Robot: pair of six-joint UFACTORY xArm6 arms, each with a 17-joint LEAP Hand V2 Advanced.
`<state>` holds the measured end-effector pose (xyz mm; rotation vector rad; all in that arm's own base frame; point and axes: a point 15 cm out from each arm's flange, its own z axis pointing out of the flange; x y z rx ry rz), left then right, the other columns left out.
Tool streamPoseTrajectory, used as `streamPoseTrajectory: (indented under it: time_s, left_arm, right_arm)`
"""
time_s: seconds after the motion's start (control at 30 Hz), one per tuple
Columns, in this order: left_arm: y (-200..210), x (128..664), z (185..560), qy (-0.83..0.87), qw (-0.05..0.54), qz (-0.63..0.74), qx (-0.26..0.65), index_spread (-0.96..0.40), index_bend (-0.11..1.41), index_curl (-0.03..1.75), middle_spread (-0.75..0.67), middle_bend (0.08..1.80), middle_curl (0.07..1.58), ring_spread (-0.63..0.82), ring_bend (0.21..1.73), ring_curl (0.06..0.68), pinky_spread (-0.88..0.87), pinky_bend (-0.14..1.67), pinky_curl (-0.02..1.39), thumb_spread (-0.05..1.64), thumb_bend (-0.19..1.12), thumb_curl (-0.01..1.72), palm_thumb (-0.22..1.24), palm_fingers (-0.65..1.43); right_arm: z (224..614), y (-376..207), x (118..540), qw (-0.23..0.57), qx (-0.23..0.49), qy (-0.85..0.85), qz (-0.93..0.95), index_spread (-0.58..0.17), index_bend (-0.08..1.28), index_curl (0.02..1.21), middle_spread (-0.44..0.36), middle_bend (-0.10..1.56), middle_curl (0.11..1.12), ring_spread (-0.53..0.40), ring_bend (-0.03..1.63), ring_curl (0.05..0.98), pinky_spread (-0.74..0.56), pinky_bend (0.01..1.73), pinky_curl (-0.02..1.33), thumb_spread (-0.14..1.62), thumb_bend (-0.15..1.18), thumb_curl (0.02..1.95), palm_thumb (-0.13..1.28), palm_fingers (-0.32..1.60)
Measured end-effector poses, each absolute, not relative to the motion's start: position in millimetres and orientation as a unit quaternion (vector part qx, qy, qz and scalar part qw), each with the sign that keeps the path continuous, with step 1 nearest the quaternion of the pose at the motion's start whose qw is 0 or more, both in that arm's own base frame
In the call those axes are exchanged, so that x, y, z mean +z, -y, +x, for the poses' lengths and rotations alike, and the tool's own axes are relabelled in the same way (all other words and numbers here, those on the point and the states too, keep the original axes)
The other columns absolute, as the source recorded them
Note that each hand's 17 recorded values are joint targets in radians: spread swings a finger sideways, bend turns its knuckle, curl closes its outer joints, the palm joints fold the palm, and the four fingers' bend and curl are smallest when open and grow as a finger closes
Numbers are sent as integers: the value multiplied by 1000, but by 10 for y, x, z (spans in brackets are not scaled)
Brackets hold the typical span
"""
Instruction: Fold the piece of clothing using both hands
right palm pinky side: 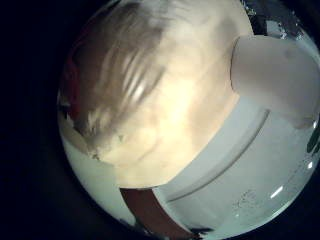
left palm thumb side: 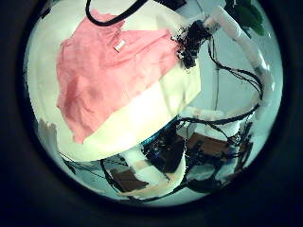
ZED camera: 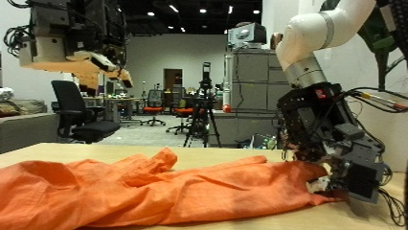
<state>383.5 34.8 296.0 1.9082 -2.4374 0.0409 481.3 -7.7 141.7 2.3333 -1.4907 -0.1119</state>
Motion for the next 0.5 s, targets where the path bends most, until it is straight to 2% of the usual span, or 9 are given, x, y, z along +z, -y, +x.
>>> streamPoseTrajectory:
  time_s: [0.1, 0.2, 0.37, 0.5]
  left_arm:
    - [-353, 2964, 3829, 787, 23, 616, 13, -14, 153, 270, 342, 174, 241, 554, 377, 222, 561, 204, 312, 828, -33, 320, 13, -52]
    - [-344, 2961, 3805, 787, 26, 616, 11, -10, 154, 271, 340, 178, 243, 553, 376, 223, 561, 202, 314, 829, -33, 321, 13, -50]
    - [-343, 2967, 3773, 787, 27, 616, 11, -7, 154, 270, 338, 176, 245, 552, 374, 224, 561, 203, 315, 830, -33, 321, 13, -49]
    - [-347, 2996, 3765, 788, 24, 615, 12, -6, 153, 269, 331, 179, 248, 552, 372, 224, 560, 202, 316, 830, -33, 322, 13, -48]
  right_arm:
    - [4780, 82, 1452, 183, -39, 528, 828, -397, 267, 406, -242, 501, 472, -336, 710, 417, -547, 515, 343, 925, -13, 342, 838, 1178]
    - [4756, 90, 1516, 181, -36, 528, 829, -420, 347, 454, -267, 577, 508, -358, 760, 439, -633, 625, 376, 913, -8, 349, 888, 1264]
    - [4746, 157, 1679, 189, -18, 521, 832, -442, 452, 523, -274, 663, 549, -380, 853, 472, -685, 749, 411, 902, -22, 344, 910, 1263]
    - [4680, 234, 1870, 215, -3, 510, 833, -455, 484, 555, -322, 723, 570, -386, 919, 490, -702, 815, 429, 901, -26, 334, 898, 1264]
